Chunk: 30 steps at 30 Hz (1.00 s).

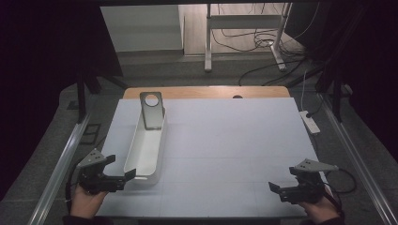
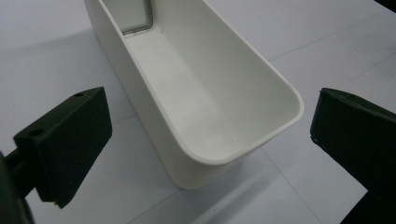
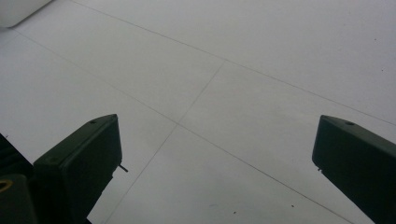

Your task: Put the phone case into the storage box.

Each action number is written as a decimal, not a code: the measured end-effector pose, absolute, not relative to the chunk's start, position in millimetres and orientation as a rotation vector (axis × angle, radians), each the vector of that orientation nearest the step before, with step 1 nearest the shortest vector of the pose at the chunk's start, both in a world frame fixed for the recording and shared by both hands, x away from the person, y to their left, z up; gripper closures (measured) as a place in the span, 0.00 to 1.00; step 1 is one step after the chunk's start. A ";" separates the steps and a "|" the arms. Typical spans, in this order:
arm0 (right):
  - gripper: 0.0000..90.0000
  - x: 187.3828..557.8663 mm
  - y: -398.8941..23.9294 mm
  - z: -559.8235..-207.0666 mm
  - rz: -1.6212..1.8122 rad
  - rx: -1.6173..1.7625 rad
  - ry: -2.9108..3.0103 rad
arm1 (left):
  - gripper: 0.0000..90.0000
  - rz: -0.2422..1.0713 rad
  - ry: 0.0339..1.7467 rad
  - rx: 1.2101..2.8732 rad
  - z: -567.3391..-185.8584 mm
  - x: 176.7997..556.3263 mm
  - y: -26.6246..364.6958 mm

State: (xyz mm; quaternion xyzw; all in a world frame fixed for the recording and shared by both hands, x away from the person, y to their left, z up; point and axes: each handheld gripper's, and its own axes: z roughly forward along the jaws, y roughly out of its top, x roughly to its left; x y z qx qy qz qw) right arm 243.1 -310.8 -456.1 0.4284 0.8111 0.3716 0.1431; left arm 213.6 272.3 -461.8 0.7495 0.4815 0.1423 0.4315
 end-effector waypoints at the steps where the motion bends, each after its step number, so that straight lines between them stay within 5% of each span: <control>1: 0.02 243.1 -310.8 -456.1 1.072 1.236 2.339 | 0.00 0.355 1.200 1.870 -461.8 212.9 272.6; 30: 0.02 243.1 -310.9 -456.2 1.073 1.244 2.329 | 0.00 0.438 1.217 1.907 -468.8 180.6 278.9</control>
